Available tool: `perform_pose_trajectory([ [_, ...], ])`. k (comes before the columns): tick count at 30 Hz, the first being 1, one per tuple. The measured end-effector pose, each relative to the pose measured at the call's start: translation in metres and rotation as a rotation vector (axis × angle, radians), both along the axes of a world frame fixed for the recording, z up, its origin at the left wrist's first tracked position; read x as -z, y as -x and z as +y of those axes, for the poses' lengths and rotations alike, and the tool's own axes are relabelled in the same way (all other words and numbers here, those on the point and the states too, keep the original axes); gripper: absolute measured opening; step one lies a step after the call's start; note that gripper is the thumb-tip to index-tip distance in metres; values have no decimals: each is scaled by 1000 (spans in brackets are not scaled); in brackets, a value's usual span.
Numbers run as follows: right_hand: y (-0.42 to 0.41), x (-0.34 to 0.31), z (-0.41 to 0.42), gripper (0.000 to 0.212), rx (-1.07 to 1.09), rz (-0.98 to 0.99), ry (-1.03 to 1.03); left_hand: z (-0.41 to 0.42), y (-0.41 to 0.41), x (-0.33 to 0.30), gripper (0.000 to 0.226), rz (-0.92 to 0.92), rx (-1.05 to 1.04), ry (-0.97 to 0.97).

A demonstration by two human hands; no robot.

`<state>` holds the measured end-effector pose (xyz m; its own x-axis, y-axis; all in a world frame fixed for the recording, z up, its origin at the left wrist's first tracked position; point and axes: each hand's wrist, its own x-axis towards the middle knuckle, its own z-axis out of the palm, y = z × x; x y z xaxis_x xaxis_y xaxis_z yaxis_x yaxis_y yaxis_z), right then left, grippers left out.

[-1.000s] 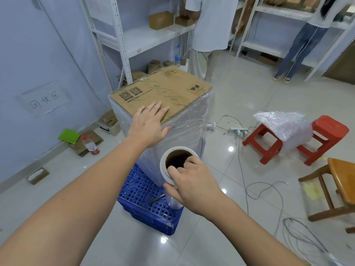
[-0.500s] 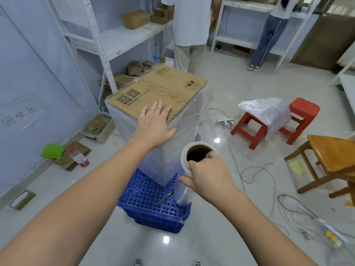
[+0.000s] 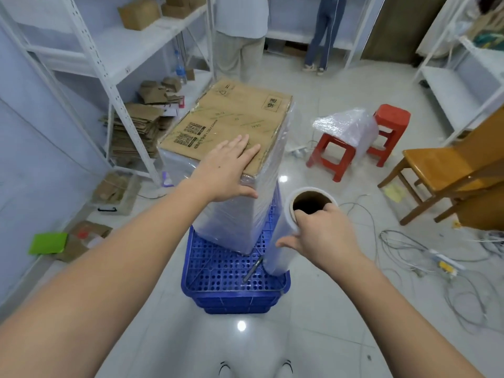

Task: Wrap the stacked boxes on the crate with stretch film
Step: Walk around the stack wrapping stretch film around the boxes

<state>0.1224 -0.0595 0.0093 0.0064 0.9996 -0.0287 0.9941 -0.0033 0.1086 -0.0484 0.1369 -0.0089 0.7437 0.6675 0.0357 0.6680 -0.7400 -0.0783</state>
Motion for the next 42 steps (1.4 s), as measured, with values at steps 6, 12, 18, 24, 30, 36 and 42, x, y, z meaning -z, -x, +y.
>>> perform_pose_trajectory([
  [6, -2, -2, -4, 46, -60, -16, 11, 1, -1, -1, 123, 13, -9, 4],
  [12, -1, -8, -5, 44, -281, 83, -27, -3, -1, 0, 123, 15, -11, 5],
  [18, 29, -2, 3, 41, -577, 114, 11, -4, -1, 1, 123, 14, -23, 4],
  [24, 37, -1, 1, 39, -558, 76, 41, -4, -1, 3, 122, -6, -30, 5],
  [30, 43, 2, -26, 41, -352, 8, -54, -5, -2, 1, 121, -17, -35, 7],
  [36, 61, 10, -37, 54, -166, 100, -218, -7, -1, 2, 121, -20, -56, -9],
  [42, 77, 0, -32, 41, -132, 160, -168, -9, 1, 2, 121, -41, -49, -10],
])
